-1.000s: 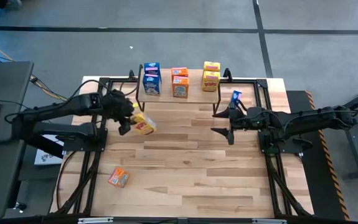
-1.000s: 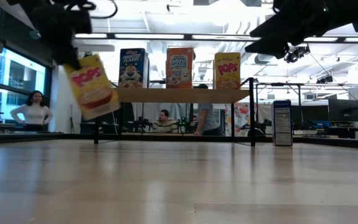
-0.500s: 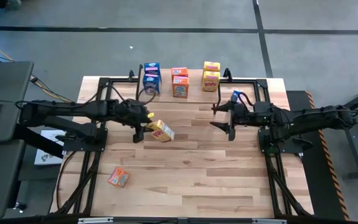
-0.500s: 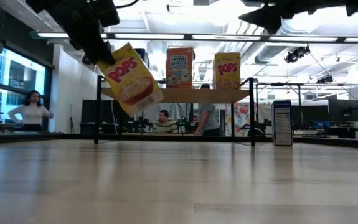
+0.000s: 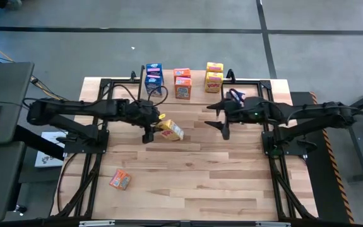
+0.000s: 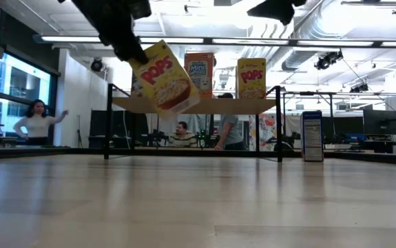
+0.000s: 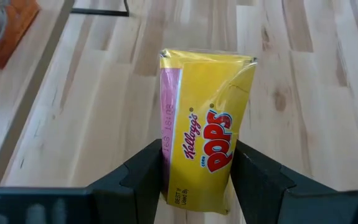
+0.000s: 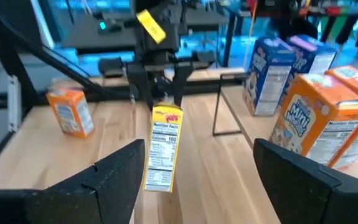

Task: Stack cereal on shelf
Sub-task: Put the yellow cereal box aligned with the other yellow cereal boxes on the shelf

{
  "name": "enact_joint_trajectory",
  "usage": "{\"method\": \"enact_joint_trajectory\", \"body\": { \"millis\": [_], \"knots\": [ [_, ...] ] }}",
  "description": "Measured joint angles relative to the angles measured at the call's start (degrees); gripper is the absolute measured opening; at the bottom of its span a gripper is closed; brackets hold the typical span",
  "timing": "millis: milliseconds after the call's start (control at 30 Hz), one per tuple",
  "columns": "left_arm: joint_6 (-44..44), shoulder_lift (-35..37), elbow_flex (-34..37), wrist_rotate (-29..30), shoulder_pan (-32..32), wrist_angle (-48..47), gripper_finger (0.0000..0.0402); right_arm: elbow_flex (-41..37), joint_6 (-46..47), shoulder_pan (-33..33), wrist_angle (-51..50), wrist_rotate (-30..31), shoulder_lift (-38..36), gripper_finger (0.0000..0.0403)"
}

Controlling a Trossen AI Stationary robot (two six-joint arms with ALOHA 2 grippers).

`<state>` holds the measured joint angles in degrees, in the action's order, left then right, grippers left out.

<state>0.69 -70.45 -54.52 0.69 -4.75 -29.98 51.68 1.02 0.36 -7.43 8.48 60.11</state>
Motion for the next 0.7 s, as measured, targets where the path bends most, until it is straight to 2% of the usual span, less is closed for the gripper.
{"method": "enact_joint_trajectory", "body": {
  "millis": [267, 700],
  "knots": [
    [2.91, -4.36, -1.25, 2.77, 0.42, 1.70, 0.0164, 6.40, 0.01, -0.09, -3.68, -0.49, 9.28, 0.0294],
    [8.41, -7.79, -1.25, 8.86, 3.36, 8.36, 0.0164, 6.87, -4.52, -0.44, 1.56, -1.83, 19.05, 0.0294]
  ]
}}
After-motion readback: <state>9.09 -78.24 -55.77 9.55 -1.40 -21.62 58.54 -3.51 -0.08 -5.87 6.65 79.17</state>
